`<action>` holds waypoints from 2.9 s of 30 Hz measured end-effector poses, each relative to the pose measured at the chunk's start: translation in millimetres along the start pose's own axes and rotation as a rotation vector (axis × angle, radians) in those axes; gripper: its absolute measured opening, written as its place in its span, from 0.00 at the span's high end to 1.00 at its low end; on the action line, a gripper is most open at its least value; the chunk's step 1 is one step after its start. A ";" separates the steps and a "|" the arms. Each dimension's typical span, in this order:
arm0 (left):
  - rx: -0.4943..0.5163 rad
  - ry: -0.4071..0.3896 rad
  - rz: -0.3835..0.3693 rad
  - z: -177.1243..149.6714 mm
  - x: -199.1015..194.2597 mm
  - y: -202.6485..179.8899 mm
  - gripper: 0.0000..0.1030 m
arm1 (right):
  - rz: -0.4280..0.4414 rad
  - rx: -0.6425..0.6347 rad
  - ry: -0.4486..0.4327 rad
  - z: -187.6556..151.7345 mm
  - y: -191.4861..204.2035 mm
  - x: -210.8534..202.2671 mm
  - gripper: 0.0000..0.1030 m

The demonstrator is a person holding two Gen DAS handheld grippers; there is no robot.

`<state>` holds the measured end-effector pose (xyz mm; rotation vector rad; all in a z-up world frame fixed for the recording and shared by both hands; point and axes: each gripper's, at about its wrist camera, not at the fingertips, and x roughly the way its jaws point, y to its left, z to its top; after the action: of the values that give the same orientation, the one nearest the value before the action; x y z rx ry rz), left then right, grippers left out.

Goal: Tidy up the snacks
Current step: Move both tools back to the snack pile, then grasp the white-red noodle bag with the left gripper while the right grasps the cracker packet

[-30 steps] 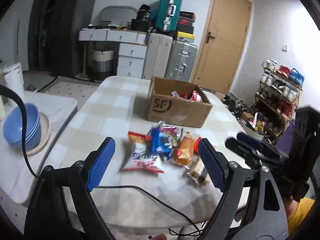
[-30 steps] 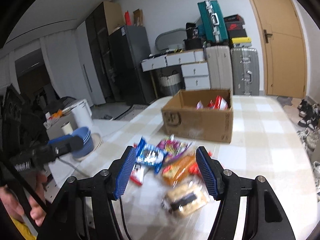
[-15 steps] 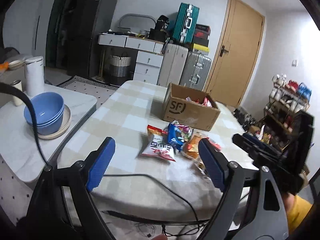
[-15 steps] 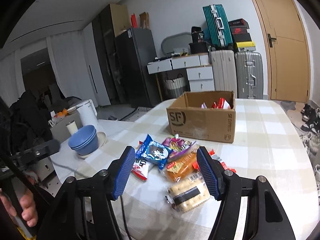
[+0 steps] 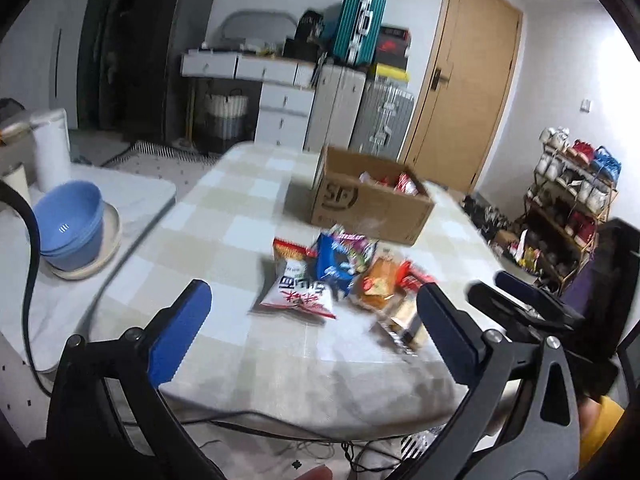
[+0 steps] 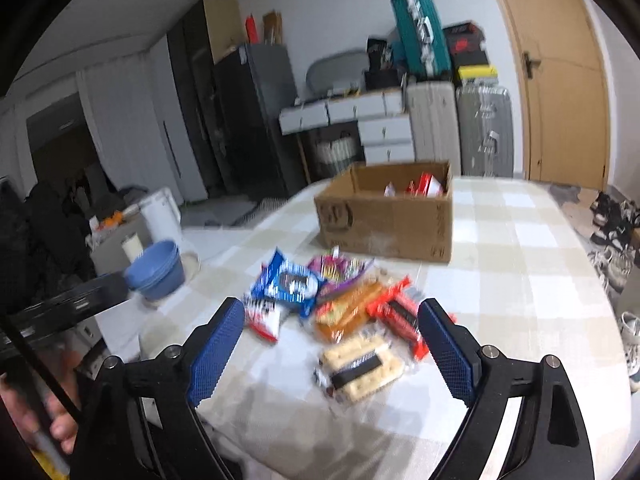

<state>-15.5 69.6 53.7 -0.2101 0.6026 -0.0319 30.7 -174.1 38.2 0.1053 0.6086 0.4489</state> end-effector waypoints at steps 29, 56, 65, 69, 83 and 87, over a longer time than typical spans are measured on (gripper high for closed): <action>0.064 0.348 0.039 7.9 189.7 17.0 0.01 | -0.020 0.120 0.245 -28.6 -25.4 65.6 0.13; 0.134 0.448 0.006 11.5 237.8 24.0 0.54 | -0.048 0.182 0.310 -37.4 -40.6 86.9 0.13; 0.048 0.366 -0.005 24.7 198.3 48.5 0.56 | -0.037 0.263 0.341 -42.3 -46.9 89.8 0.13; 0.012 0.263 -0.021 38.9 162.6 58.3 0.56 | -0.047 0.301 0.341 -39.1 -48.2 94.9 0.13; -0.001 0.251 -0.090 33.5 136.6 54.3 0.56 | -0.242 0.121 0.364 -35.5 -11.0 122.4 0.23; 0.028 0.267 -0.100 27.8 141.6 44.4 0.56 | -0.242 0.079 0.354 -39.7 -8.8 117.7 0.31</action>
<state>115.5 105.4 -12.3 -0.2104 0.8568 -0.1664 96.9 -131.9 -58.5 0.0262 0.9750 0.2077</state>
